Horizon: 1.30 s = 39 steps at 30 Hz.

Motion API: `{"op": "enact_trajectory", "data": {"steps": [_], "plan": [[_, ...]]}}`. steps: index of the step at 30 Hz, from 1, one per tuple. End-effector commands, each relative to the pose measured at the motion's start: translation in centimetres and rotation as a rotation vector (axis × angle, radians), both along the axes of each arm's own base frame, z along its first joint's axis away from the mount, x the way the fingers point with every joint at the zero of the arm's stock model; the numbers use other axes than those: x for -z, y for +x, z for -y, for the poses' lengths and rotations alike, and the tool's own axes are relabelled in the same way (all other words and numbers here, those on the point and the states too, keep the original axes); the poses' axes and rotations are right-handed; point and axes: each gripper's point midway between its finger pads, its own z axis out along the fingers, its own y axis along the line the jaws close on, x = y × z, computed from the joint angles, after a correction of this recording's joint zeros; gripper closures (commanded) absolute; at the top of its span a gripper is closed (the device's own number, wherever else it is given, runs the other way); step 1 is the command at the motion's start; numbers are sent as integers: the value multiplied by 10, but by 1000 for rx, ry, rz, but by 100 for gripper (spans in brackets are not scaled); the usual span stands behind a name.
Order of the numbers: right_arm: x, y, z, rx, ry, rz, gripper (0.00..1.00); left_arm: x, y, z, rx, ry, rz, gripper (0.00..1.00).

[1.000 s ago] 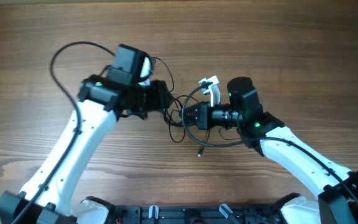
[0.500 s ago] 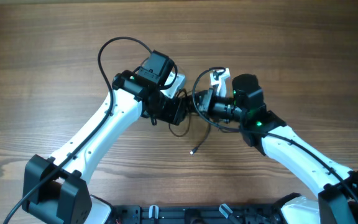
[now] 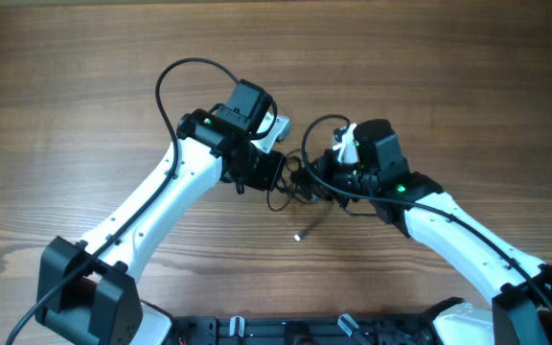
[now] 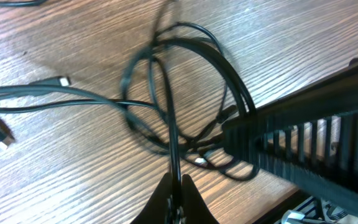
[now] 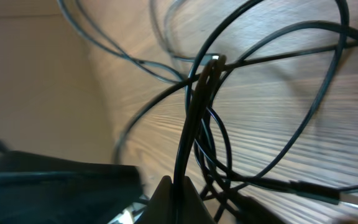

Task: Untangle cables

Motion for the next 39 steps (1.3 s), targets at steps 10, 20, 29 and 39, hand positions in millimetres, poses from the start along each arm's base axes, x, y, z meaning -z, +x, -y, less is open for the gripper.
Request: {"op": "enact_trajectory", "data": {"steps": [10, 20, 29, 39], "plan": [[94, -52, 132, 89, -801, -173, 96, -39, 67, -134, -482, -5, 137, 96], [81, -37, 90, -73, -614, -26, 96, -77, 97, -161, -728, -173, 236, 83], [34, -6, 27, -105, -254, 138, 96, -56, 43, -57, -552, -287, -93, 60], [34, 1, 30, 156, -178, -102, 95, -7, 22, 24, -851, -300, -575, 10]]}}
